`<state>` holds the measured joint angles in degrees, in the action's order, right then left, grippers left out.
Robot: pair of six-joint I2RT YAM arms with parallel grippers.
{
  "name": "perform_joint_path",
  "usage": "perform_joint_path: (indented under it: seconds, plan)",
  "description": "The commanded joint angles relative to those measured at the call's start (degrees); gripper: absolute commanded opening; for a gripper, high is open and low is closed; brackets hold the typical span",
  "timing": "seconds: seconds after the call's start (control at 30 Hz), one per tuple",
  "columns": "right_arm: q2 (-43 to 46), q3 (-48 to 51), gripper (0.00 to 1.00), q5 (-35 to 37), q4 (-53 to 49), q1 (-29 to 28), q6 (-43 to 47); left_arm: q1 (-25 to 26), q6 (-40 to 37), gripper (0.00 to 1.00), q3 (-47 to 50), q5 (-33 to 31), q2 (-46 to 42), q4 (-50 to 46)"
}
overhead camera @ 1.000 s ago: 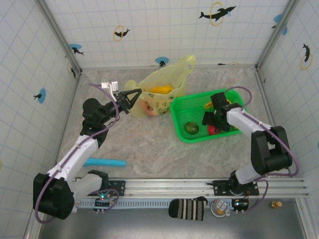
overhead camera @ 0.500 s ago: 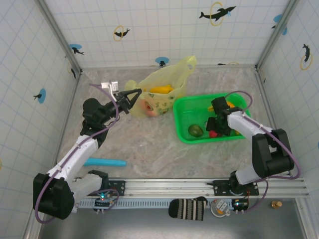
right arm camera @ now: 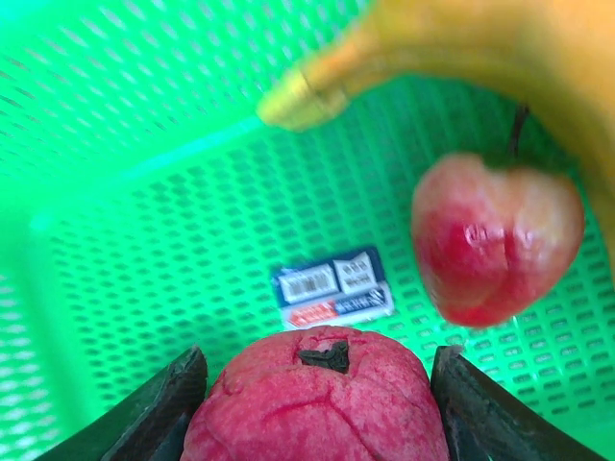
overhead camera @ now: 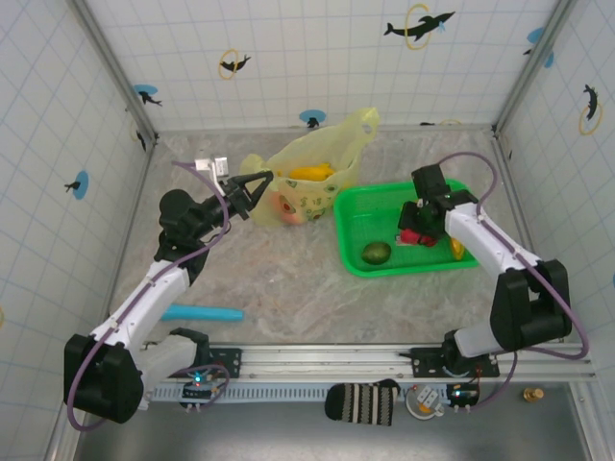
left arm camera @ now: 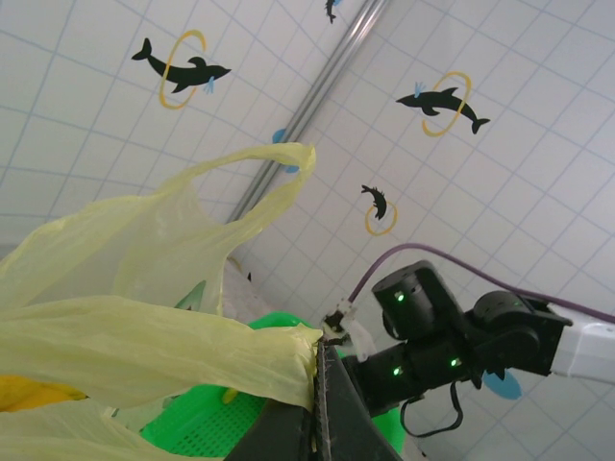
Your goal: Place the fake fruits into the plastic bag and tie a complex knot
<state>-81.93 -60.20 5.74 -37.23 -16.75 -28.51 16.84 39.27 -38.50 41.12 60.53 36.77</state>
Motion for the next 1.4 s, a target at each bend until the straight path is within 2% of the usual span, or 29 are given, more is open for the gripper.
perform_joint_path:
  seconds: [0.0,0.1,0.23,0.4,0.57,0.87,1.03,1.1,1.17,1.37]
  plan:
    - [3.2,-5.4,0.61,-3.2,-0.7,0.2,-0.9,0.4,-0.1,0.00,0.2,0.7,0.0,1.2]
    - [3.1,-10.5,0.61,-6.6,1.6,-1.1,-2.3,0.4,0.0,0.00,0.2,0.7,0.1,1.3]
    - [-0.4,-19.8,0.61,-7.8,4.3,-5.4,-3.6,0.4,-0.1,0.00,0.2,0.7,0.2,1.2]
    - [-8.5,-32.9,0.62,-7.5,8.0,-12.2,-4.5,0.4,0.0,0.00,0.2,0.7,0.2,1.2]
    - [-17.2,-41.8,0.62,-5.8,11.4,-16.4,-4.8,0.3,-0.1,0.00,0.3,0.8,0.1,1.3]
    - [-25.8,-38.7,0.64,-3.5,19.3,-19.6,-8.4,0.3,-0.2,0.00,0.1,0.8,-0.2,1.1]
    - [-26.2,-37.0,0.77,-3.5,19.7,-20.7,-7.1,0.3,-0.1,0.00,0.2,0.9,-0.2,1.1]
    - [-25.8,-37.0,0.82,-2.9,18.9,-20.7,-6.0,0.3,-0.1,0.00,0.2,0.8,-0.2,1.1]
    - [-24.8,-36.8,0.83,-2.9,18.8,-20.7,-4.7,0.3,-0.1,0.00,0.1,0.8,-0.2,1.1]
    - [-17.8,-35.5,0.79,-6.3,18.3,-20.7,-0.8,0.3,-0.3,0.00,0.2,0.6,-0.2,1.1]
